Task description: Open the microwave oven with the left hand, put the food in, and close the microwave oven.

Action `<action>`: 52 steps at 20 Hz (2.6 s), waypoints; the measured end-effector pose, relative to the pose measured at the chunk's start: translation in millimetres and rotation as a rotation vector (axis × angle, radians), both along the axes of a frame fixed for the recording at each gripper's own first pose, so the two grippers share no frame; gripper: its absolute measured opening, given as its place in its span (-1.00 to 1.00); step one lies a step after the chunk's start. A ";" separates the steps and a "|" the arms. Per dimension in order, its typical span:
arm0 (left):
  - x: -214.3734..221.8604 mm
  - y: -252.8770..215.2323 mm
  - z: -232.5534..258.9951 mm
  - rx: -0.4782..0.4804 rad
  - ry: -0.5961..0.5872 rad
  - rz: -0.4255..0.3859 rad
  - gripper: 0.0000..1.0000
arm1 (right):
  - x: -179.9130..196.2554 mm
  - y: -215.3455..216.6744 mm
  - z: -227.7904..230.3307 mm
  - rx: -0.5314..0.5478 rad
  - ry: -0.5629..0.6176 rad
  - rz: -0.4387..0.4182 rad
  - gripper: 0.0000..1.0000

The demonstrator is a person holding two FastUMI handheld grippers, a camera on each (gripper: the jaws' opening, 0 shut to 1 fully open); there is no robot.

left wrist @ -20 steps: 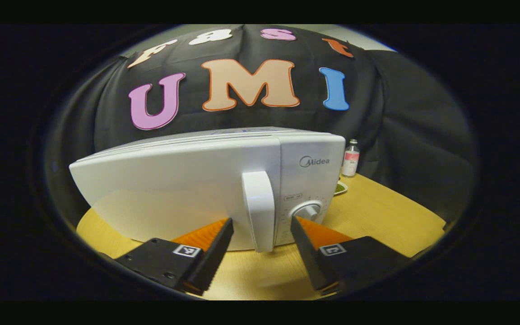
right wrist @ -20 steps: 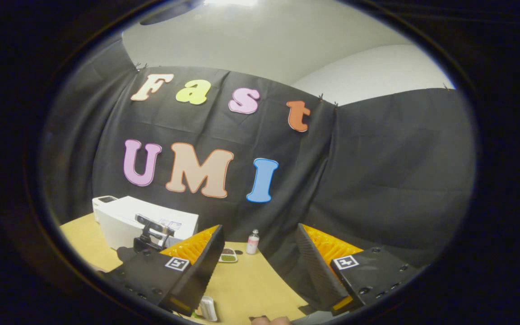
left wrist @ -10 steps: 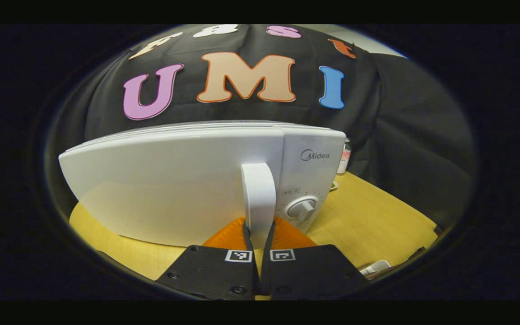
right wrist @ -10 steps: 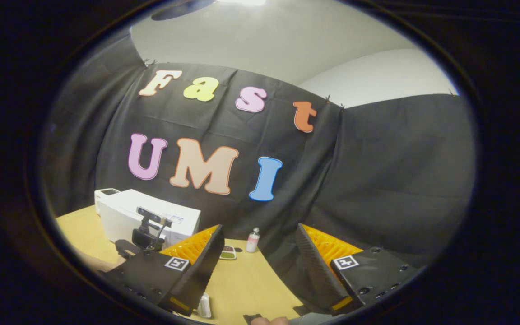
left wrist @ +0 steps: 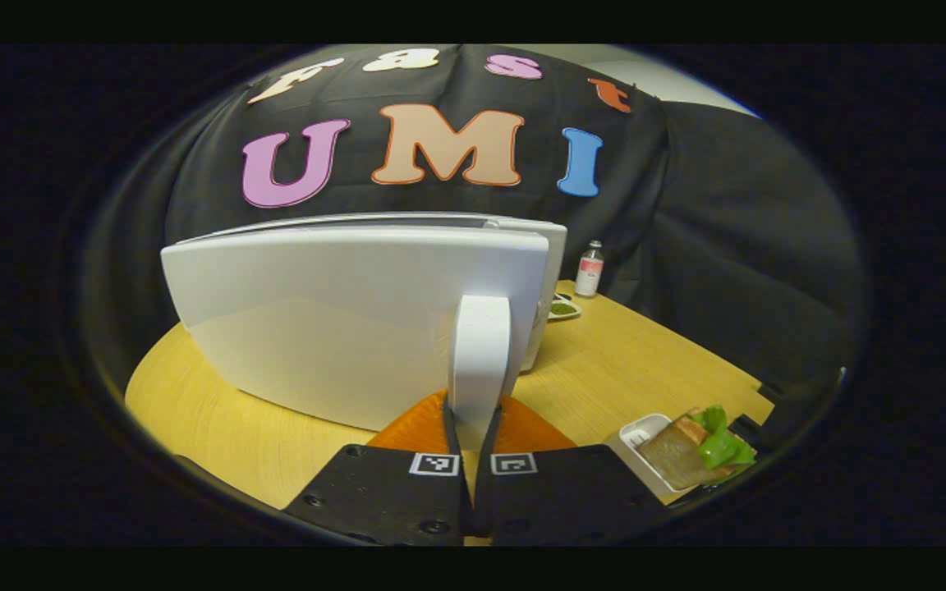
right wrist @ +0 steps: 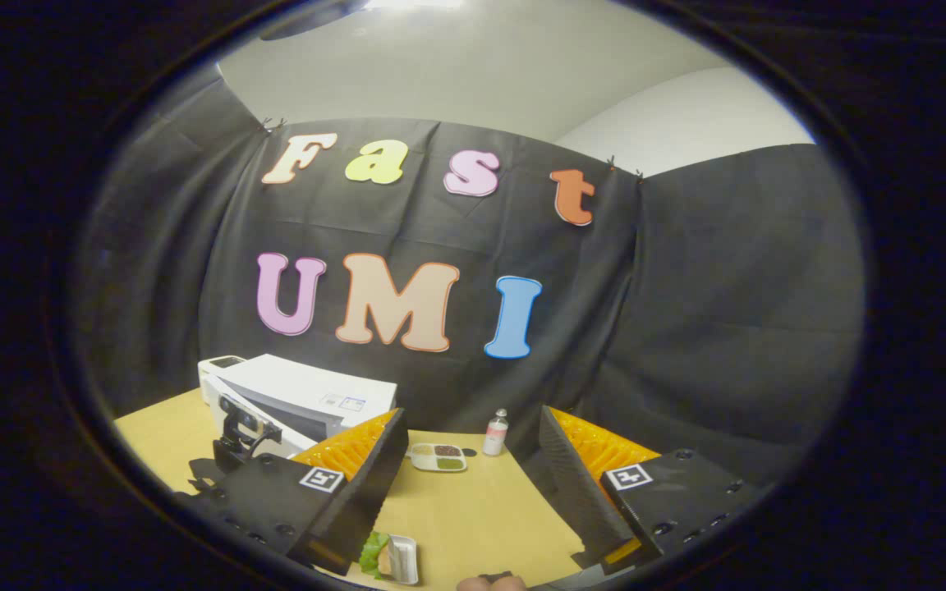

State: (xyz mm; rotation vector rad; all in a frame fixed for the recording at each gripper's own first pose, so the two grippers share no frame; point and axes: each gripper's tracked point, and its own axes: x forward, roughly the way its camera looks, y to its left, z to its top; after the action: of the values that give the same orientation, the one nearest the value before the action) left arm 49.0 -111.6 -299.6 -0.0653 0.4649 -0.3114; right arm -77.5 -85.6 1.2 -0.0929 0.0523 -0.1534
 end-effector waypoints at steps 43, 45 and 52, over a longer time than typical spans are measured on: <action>-148.2 226.5 -11.2 0.079 0.146 0.296 0.56 | -11.4 73.4 -322.2 0.113 0.633 0.100 -0.19; -149.7 224.2 -12.0 0.055 0.160 0.289 0.60 | -2.8 81.2 -304.3 0.117 0.605 0.117 -0.20; -153.4 229.5 28.9 0.002 0.071 0.221 1.00 | 50.0 169.0 -259.7 0.306 0.535 0.241 -0.20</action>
State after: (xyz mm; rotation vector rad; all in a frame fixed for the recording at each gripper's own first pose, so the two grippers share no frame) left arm -104.3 117.9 -270.7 -0.1253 0.5237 -0.0918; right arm -27.4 83.4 -258.5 0.1677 0.5943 0.1247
